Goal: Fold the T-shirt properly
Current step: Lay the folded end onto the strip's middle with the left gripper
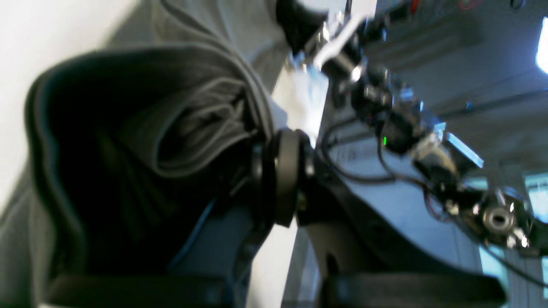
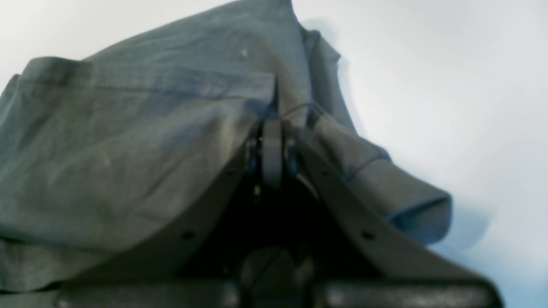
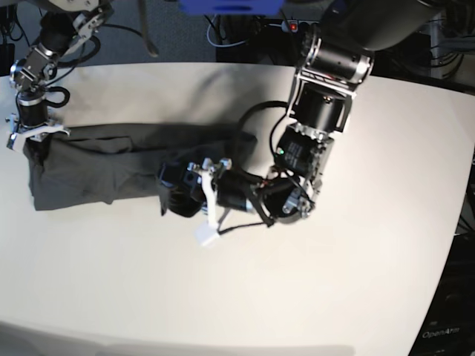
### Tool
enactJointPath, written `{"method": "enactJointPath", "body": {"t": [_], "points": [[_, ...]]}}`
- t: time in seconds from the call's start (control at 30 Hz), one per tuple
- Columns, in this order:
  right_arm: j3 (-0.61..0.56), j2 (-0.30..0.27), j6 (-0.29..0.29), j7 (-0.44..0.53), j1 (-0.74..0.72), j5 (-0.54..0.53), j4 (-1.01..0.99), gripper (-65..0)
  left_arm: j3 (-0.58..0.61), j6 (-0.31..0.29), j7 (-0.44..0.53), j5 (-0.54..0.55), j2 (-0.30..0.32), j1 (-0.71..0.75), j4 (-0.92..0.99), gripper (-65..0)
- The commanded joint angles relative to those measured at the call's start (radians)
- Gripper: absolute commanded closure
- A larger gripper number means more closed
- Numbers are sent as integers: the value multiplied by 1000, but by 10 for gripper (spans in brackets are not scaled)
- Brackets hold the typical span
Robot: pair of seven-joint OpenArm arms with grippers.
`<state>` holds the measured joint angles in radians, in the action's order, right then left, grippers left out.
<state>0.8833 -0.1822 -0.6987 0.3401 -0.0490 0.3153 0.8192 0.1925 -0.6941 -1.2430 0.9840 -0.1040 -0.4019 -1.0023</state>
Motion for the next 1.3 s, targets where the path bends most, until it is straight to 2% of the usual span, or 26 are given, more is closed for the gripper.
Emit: {"method": "enactJointPath", "body": {"t": [0.0, 0.67, 1.27], "points": [[-8, 20, 1, -203, 22, 135, -19, -3, 2, -4, 21, 26, -12, -32, -8, -22], [-8, 20, 1, -203, 19, 135, -19, -3, 3, -4, 205, 20, -26, -27, 35, -22], [-8, 20, 1, -201, 13, 135, -19, -3, 5, -4, 196, 25, -18, -25, 35, -27]]}}
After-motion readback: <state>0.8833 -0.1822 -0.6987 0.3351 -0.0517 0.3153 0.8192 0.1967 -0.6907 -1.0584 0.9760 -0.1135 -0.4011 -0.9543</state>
